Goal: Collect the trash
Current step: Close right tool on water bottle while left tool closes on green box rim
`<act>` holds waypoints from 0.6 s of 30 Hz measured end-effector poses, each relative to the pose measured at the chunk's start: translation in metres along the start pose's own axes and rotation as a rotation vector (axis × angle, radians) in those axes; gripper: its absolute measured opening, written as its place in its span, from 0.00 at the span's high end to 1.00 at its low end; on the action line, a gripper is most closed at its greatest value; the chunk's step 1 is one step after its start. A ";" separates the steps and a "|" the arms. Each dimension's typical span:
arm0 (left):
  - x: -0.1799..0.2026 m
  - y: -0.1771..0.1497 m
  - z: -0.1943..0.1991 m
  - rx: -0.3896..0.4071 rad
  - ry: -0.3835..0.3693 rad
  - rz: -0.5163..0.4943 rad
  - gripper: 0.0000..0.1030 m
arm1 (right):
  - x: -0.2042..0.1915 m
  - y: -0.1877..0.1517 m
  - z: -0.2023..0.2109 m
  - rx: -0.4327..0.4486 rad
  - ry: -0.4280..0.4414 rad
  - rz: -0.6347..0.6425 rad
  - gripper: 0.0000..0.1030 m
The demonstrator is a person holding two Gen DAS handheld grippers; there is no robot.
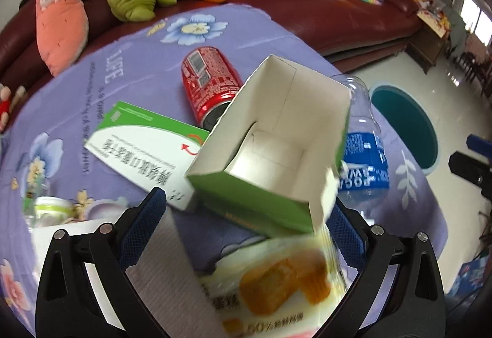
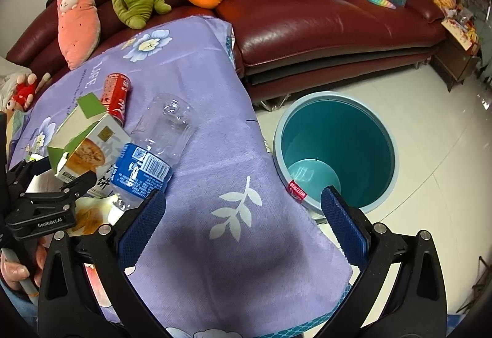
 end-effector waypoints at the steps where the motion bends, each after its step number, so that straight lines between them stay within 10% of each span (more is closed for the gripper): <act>1: 0.001 0.001 0.000 0.010 -0.015 0.013 0.05 | -0.001 0.001 -0.002 -0.003 0.000 0.004 0.06; 5: 0.004 0.005 0.003 0.042 -0.055 0.043 0.34 | -0.007 0.009 -0.012 -0.011 0.006 0.020 0.06; 18: -0.028 -0.003 0.008 0.019 -0.147 0.179 0.32 | -0.069 0.032 -0.068 -0.105 0.195 0.003 0.07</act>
Point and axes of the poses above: each gripper's, at about its wrist camera, not at the fingertips, and z roughly against the way its jaws point, x to its right, y to its top, the point moved 6 cm from there along -z, roughly the way its jaws point, and after that the axes turned 11 degrees about x, right-handed, at the moved point
